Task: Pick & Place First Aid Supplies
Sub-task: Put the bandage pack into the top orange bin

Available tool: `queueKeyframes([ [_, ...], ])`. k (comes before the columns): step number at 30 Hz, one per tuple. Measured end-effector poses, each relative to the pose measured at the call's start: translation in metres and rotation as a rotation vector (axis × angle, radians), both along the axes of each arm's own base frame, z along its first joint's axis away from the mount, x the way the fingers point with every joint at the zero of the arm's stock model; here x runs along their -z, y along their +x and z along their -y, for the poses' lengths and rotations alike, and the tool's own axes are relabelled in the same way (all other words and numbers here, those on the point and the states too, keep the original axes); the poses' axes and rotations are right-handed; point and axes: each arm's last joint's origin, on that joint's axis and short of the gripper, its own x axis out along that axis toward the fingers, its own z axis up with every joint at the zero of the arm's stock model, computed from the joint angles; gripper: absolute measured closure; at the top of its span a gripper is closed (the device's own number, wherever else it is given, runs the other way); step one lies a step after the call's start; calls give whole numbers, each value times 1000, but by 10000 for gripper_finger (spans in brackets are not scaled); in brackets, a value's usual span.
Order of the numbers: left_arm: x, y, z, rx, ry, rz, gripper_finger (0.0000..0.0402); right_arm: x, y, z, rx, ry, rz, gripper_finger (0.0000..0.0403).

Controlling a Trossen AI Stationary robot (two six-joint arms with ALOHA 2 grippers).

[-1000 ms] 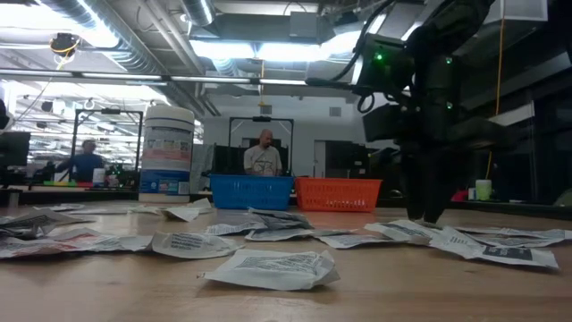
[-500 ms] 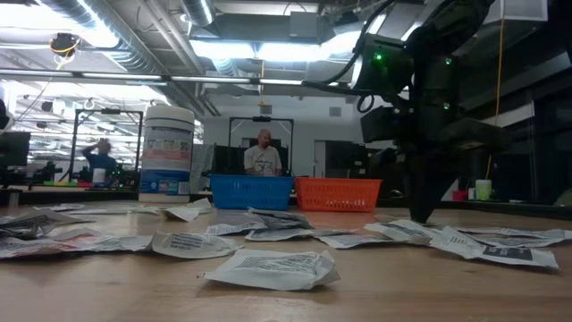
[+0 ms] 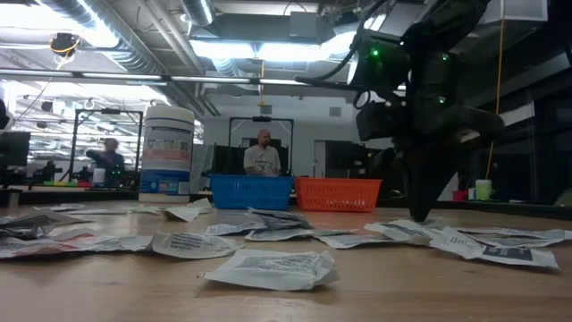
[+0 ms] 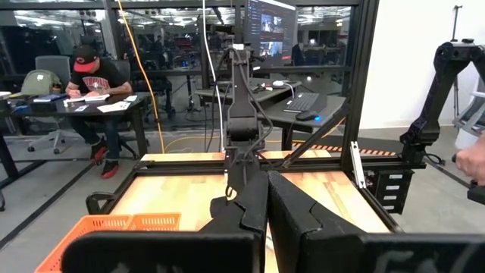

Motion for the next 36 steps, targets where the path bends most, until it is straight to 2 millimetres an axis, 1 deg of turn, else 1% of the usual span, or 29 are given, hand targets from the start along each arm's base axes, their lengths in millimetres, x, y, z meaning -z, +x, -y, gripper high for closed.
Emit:
queueKeyframes([
  [7,0,0,0,0,1,0,398,-8,0,-1,48,51,29,402],
  [12,0,0,0,0,0,0,398,-25,1,1,66,49,88,402],
  [18,0,0,0,0,1,0,398,-50,7,10,131,51,171,402],
  [23,0,0,0,0,1,0,398,-71,16,20,180,60,240,403],
  [30,0,0,0,-1,1,0,398,-100,27,40,272,72,328,403],
  [33,0,0,0,0,0,0,398,-110,30,52,357,93,357,403],
  [36,0,0,0,0,0,0,398,-118,30,66,506,100,373,403],
])
